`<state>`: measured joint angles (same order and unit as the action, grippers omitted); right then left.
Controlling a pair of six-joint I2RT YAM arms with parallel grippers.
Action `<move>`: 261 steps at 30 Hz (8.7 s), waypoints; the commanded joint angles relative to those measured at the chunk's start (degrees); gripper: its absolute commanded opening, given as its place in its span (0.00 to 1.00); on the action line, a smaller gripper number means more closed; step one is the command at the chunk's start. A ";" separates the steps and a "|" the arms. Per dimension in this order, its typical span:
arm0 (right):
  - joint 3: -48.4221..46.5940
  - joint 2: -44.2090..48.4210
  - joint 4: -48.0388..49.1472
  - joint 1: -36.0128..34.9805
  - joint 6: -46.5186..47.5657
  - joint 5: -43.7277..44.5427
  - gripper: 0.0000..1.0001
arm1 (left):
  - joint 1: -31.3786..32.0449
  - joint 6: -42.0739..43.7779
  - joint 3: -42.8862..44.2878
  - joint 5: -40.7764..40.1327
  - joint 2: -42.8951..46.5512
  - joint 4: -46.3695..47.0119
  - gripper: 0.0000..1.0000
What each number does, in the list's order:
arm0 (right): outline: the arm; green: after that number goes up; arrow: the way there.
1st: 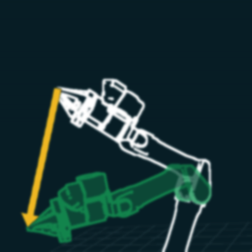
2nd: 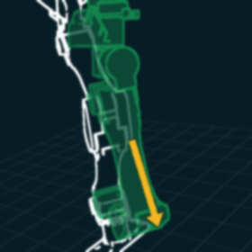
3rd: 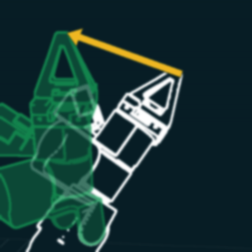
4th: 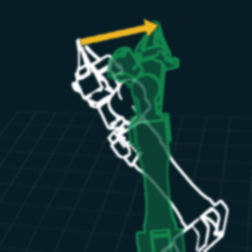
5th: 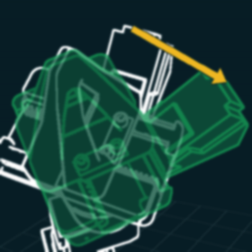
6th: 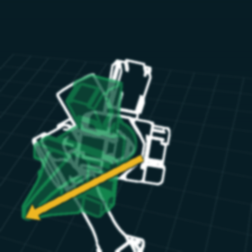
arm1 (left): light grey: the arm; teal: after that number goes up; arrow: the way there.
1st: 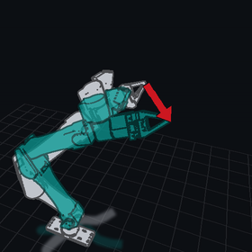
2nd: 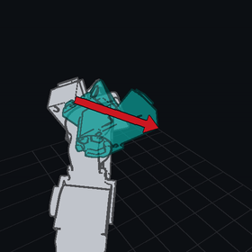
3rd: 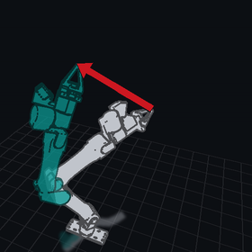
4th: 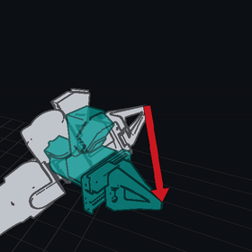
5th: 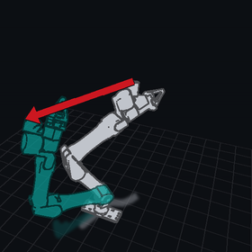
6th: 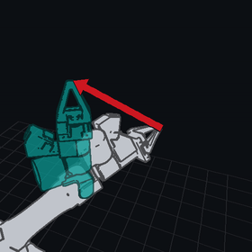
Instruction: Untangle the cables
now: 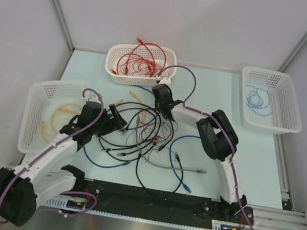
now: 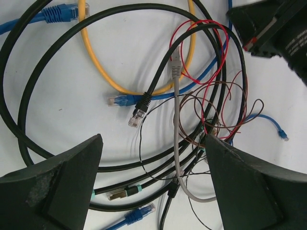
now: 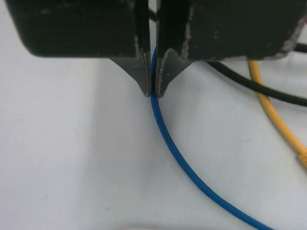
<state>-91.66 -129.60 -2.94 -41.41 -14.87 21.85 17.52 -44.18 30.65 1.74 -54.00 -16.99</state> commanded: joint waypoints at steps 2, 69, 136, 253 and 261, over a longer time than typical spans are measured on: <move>7.36 11.17 -9.54 -0.69 -1.38 3.81 0.00 | 0.32 -1.25 -0.68 0.20 3.19 0.56 0.92; 7.90 41.89 -5.77 53.28 -12.83 19.01 0.00 | 0.41 -1.61 -5.87 9.69 3.12 5.30 0.93; 41.02 53.83 -23.86 -8.95 -23.52 -0.06 0.70 | 19.84 4.63 6.35 -4.90 3.01 -5.33 0.93; 33.75 55.43 -21.64 -12.64 -18.17 -15.72 0.42 | 26.60 6.66 5.29 -1.56 14.53 11.90 0.97; 31.98 56.66 -34.84 -15.01 -17.91 -4.02 0.54 | 26.60 6.57 4.86 -4.46 14.45 10.75 0.98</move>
<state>-57.89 -73.95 -30.24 -55.57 -33.36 11.27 43.83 -38.52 35.14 -1.87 -39.59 -7.64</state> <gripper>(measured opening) 0.552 0.975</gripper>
